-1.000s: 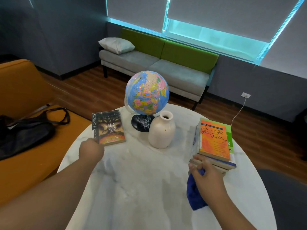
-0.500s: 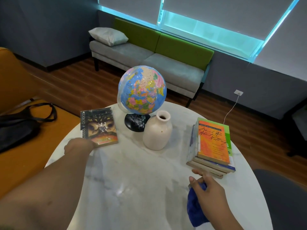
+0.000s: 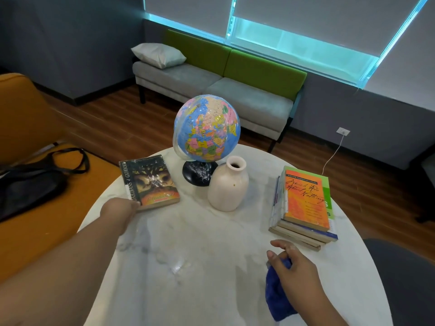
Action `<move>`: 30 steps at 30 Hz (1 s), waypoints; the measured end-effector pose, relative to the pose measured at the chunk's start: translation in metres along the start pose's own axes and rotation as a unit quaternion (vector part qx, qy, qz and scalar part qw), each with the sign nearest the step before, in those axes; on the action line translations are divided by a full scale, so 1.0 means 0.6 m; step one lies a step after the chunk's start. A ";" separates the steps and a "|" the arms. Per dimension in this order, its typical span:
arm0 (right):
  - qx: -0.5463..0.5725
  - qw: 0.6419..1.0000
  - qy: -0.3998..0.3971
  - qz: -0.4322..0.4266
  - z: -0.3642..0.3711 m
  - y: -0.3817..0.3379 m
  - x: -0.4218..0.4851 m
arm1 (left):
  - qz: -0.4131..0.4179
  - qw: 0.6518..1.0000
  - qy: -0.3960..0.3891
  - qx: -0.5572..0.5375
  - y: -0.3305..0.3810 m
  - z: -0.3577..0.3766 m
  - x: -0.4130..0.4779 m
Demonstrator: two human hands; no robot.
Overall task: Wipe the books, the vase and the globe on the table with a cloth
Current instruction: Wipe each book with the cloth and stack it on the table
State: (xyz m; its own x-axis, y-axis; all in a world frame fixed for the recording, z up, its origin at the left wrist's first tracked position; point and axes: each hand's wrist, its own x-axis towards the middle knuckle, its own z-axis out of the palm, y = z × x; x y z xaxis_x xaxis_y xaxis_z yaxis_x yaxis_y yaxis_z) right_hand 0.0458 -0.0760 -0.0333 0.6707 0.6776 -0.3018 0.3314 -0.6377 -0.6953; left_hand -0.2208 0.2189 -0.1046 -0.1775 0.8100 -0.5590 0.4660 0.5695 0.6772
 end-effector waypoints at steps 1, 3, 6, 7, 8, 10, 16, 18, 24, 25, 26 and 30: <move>-0.001 1.000 -0.002 0.001 0.000 0.000 -0.003 | 0.004 1.000 -0.019 -0.016 -0.009 -0.002 -0.011; 0.001 1.000 -0.005 0.003 0.000 0.002 -0.006 | 0.021 0.999 -0.037 -0.027 -0.029 -0.012 -0.048; 0.012 1.000 -0.008 0.010 0.001 0.007 -0.008 | 0.023 0.994 -0.095 -0.050 -0.065 -0.032 -0.114; 0.019 1.000 -0.011 0.014 0.000 0.008 -0.011 | 0.019 0.991 -0.121 -0.057 -0.079 -0.040 -0.135; 0.030 0.999 -0.012 0.018 0.000 0.008 -0.012 | 0.015 0.987 -0.147 -0.062 -0.093 -0.047 -0.150; 0.051 0.998 -0.018 0.023 0.000 0.007 -0.019 | 0.005 0.980 -0.190 -0.054 -0.122 -0.061 -0.178; 0.066 0.997 -0.041 0.003 0.010 0.006 -0.034 | 0.004 0.964 -0.267 -0.006 -0.184 -0.070 -0.239; 0.052 0.997 -0.049 -0.002 0.016 0.013 -0.032 | 0.020 0.957 -0.290 0.021 -0.187 -0.068 -0.253; 0.010 0.998 -0.061 -0.004 0.027 0.034 -0.033 | 0.146 0.925 -0.306 0.171 -0.167 -0.043 -0.268; 0.006 0.998 -0.055 -0.001 0.027 0.038 -0.032 | 0.183 0.916 -0.294 0.203 -0.163 -0.033 -0.268; 0.001 0.999 -0.047 0.001 0.027 0.040 -0.031 | 0.221 0.907 -0.272 0.234 -0.161 -0.024 -0.269; 0.002 1.000 0.009 0.005 0.023 0.041 -0.033 | 0.318 0.887 -0.187 0.279 -0.165 0.007 -0.281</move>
State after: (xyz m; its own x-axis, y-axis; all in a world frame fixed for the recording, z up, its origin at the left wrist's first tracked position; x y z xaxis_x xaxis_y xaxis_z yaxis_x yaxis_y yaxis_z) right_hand 0.0314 -0.1001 -0.0535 0.6857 0.6648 -0.2965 0.3228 -0.6428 -0.6948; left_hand -0.2331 0.0254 -0.0793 0.5255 0.7803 -0.3390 0.7436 -0.2277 0.6286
